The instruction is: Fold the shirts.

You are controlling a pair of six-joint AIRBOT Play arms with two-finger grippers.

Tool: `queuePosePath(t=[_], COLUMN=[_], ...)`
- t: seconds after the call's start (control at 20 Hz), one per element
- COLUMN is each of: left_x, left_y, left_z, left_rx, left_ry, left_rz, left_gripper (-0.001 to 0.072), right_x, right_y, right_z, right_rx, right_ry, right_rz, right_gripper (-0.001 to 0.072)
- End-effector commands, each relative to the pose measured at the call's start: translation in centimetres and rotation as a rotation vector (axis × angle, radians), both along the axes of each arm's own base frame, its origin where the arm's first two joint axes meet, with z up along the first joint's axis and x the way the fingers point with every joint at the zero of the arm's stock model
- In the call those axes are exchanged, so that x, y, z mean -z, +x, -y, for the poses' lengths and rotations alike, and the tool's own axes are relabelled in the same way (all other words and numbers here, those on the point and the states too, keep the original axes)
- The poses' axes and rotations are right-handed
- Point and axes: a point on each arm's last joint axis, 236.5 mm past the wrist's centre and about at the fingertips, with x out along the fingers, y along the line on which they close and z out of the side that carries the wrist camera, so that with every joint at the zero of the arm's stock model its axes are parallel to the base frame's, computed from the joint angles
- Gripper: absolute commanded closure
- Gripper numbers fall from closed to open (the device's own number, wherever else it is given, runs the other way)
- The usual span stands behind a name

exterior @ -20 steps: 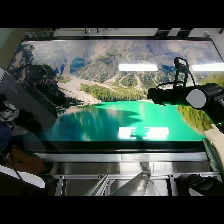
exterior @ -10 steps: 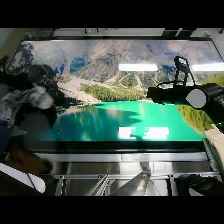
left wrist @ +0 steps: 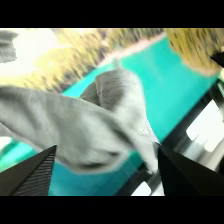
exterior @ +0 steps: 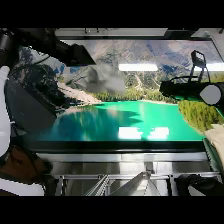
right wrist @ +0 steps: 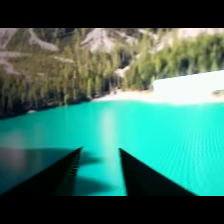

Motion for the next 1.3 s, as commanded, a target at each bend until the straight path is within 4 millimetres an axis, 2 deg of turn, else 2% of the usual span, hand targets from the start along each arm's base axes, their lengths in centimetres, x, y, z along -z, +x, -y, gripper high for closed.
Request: queuePosePath(t=[0.0, 0.05, 0.15, 0.25, 0.4, 0.5, 0.55, 0.65, 0.75, 0.85, 1.0, 1.15, 1.25], left_x=[2.8, 4.1, 6.4, 7.9, 8.8, 10.0, 11.0, 13.4, 16.3, 19.1, 21.7, 23.0, 22.3], left_y=[-3.7, -4.0, -3.6, -1.0, 3.7, 6.4, 7.6, 9.2, 10.3, 11.0, 12.8, 14.9, 16.9], left_z=[2.4, 1.2, -2.9, -8.1, -15.3, -18.8, -19.9, -20.9, -21.7, -22.3, -21.3, -17.8, -17.5], left_rx=[0.096, 0.098, 0.051, -0.069, -0.293, -0.411, -0.459, -0.531, -0.578, -0.612, -0.587, -0.536, -0.577], left_ry=[0.051, 0.114, 0.274, 0.408, 0.458, 0.404, 0.341, 0.186, 0.051, -0.014, -0.036, -0.047, -0.042], left_rz=[-0.079, -0.097, -0.132, -0.095, -0.045, -0.044, -0.066, -0.147, -0.232, -0.296, -0.317, -0.281, -0.203], left_gripper=[-0.0006, -0.0005, -0.0004, 0.0003, 0.0015, 0.0015, 0.0015, 0.0015, 0.0015, 0.0015, 0.0016, 0.0016, 0.0016], right_x=[0.1, 0.3, 1.2, 2.8, 5.1, 6.4, 7.5, 10.3, 13.1, 14.5, 14.4, 13.6, 13.1], right_y=[-0.4, -0.6, -0.7, -0.5, 1.4, 3.1, 3.3, 2.8, 0.7, -0.8, -1.0, -0.7, -0.4], right_z=[2.3, 2.5, 1.9, 0.2, -5.4, -8.4, -9.4, -10.7, -11.7, -12.8, -15.3, -17.2, -18.1], right_rx=[-0.003, -0.011, -0.038, -0.06, -0.172, -0.23, -0.243, -0.282, -0.341, -0.388, -0.434, -0.448, -0.454], right_ry=[-0.046, -0.056, -0.046, 0.02, 0.22, 0.336, 0.381, 0.426, 0.457, 0.479, 0.527, 0.559, 0.581], right_rz=[-0.018, -0.03, -0.055, -0.107, -0.177, -0.201, -0.235, -0.31, -0.422, -0.482, -0.461, -0.419, -0.392], right_gripper=[0.0122, 0.0122, 0.0122, 0.0122, 0.0123, 0.0128, 0.0128, 0.0128, 0.0128, 0.0128, 0.0131, 0.0134, 0.0274])
